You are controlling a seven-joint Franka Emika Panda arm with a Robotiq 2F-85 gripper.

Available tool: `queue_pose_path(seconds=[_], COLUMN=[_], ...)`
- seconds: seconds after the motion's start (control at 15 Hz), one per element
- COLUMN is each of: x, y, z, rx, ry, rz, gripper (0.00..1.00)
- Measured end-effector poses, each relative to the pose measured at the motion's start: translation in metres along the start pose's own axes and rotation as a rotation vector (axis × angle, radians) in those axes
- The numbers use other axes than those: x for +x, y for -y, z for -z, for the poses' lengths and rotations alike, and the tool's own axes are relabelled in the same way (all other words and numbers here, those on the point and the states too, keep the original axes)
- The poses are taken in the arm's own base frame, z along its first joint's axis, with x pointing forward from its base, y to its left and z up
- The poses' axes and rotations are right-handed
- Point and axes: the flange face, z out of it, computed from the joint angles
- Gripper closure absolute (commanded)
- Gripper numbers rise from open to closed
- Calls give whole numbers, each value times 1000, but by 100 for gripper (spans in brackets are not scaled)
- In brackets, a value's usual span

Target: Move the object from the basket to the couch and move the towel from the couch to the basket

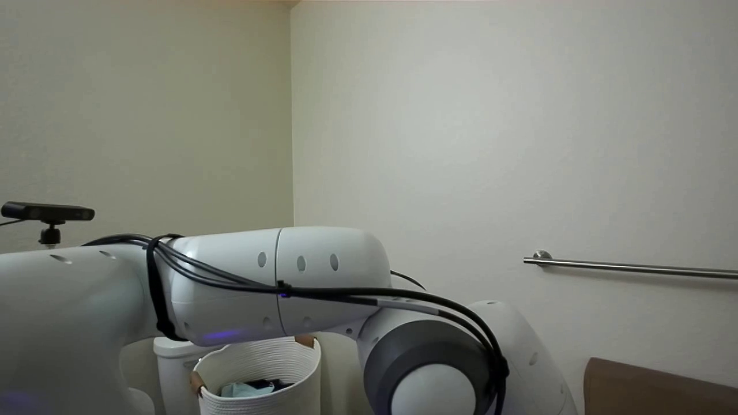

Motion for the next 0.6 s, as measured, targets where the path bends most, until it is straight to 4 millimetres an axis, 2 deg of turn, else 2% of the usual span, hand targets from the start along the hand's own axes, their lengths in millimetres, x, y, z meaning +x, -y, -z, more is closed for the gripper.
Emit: queue_pose_path(seconds=[0.2, 0.6], x=[3, 11], y=[-5, -14], z=[1, 4], rx=[-11, -21], ry=[-7, -18], rz=[2, -3], gripper=[55, 91])
